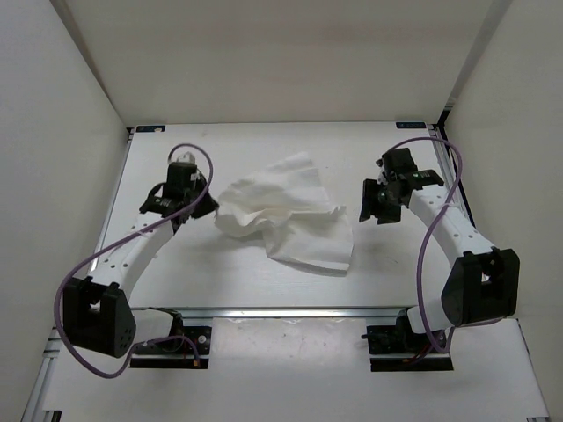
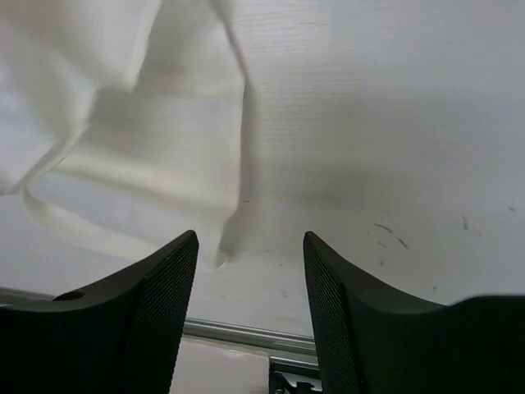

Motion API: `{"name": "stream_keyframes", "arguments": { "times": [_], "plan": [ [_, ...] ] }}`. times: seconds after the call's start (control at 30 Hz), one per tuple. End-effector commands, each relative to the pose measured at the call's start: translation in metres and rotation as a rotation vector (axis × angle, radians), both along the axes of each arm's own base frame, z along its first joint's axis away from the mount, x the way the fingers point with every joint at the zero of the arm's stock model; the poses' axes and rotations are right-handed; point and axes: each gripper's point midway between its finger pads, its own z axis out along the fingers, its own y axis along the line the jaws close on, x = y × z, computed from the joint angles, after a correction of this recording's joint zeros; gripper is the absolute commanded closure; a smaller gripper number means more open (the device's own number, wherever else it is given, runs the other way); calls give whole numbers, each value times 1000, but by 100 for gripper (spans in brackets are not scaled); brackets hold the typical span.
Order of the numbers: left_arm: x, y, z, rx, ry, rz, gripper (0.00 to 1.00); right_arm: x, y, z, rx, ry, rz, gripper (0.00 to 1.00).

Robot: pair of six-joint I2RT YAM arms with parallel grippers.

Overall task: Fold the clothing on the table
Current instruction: Flatten the skirt out

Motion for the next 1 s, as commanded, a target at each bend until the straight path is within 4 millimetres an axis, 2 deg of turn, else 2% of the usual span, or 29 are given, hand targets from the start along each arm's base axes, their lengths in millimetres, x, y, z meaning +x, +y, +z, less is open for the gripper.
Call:
{"name": "stream_keyframes", "arguments": {
  "times": [0.0,0.07,0.17,0.23,0.3,0.43,0.57,0.67,0.8,0.83,0.87,0.9,0.93,0.97],
  "plan": [
    [-17,16,-34,-84,70,146,100,2,40,9,149,-27,121,40],
    [-33,24,-63,-47,135,183,100,1,62,11,214,-9,176,40],
    [-39,30,-71,-70,156,204,100,-4,97,11,330,50,262,40],
    [-38,31,-65,-69,141,205,100,-11,117,9,388,105,304,41],
    [-38,38,-62,-32,138,212,100,-24,134,-10,379,194,368,42],
    [-39,40,-51,-42,118,206,100,-40,146,-51,316,339,445,56],
    [-50,35,-57,-64,136,194,100,-29,142,-74,289,384,421,59],
    [-64,36,-61,-80,137,195,100,-9,124,-92,223,391,370,60],
    [-82,41,-68,-95,150,189,100,38,100,-104,134,320,303,60],
    [-88,36,-71,-101,161,160,100,54,94,-106,121,308,286,59],
    [-92,27,-70,-121,164,109,100,65,89,-116,104,310,272,60],
    [-100,16,-74,-141,187,57,100,83,88,-116,93,282,259,60],
    [-102,8,-74,-148,190,21,100,108,88,-105,92,218,252,60],
    [-111,-5,-78,-144,216,-40,100,127,87,-104,90,180,234,60]
  ]
}}
